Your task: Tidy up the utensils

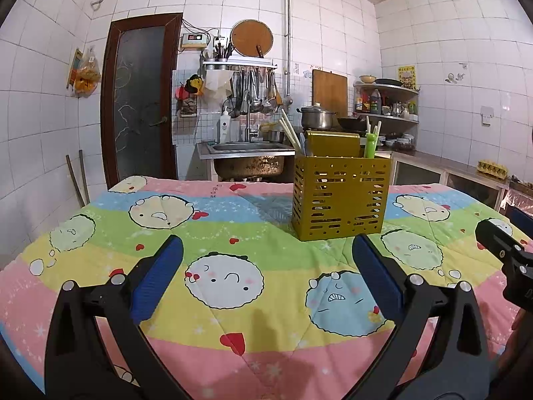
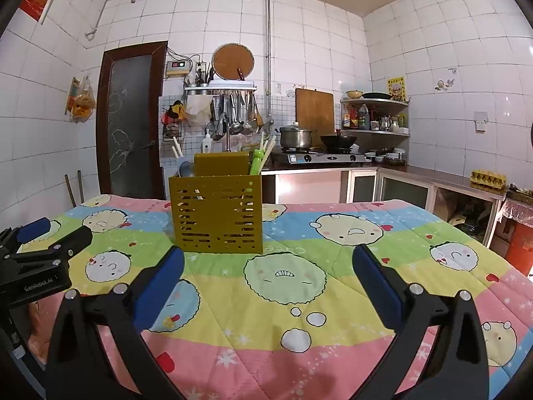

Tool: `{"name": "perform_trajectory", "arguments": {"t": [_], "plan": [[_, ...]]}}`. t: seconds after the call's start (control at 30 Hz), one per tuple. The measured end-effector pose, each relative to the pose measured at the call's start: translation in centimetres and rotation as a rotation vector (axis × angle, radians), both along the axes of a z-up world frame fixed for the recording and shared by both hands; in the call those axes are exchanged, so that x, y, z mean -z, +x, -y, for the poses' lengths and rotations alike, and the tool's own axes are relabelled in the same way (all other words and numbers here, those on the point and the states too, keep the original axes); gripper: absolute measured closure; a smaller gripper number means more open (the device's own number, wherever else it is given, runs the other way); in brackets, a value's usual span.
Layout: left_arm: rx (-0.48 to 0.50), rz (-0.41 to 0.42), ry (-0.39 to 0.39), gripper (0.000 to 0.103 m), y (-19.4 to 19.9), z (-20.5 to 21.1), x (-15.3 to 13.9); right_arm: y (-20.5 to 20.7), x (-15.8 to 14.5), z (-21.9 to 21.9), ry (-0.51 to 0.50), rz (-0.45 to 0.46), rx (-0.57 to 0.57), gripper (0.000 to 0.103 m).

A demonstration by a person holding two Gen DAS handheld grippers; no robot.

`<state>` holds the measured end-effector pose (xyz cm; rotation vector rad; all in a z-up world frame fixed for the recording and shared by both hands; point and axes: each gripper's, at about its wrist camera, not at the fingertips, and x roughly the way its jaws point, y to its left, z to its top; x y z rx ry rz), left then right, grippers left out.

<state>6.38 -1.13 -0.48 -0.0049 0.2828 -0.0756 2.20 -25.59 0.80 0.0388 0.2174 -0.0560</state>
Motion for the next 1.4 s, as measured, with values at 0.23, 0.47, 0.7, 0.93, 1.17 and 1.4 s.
{"name": "perform_trajectory", "arguments": {"t": [0.23,0.47,0.7,0.93,1.17,1.4], "plan": [[0.000,0.011,0.000,0.005,-0.17,0.12,-0.11,0.03,-0.03,0.06,-0.004,-0.002,0.000,0.004],[0.000,0.009,0.002,0.005,-0.19,0.14,-0.12,0.01,-0.07,0.08,-0.009,0.001,0.003,0.004],[0.000,0.015,0.005,0.005,-0.28,0.23,-0.18,0.06,-0.11,0.07,-0.011,0.000,0.006,0.004],[0.000,0.015,0.006,0.005,-0.28,0.24,-0.17,0.05,-0.16,0.13,-0.011,0.002,0.010,0.004],[0.001,0.015,0.005,0.005,-0.28,0.25,-0.16,0.07,-0.15,0.12,-0.012,0.003,0.011,0.004],[0.002,0.017,0.003,0.005,-0.26,0.20,-0.20,0.13,-0.15,0.15,-0.012,0.002,0.013,0.004]]}}
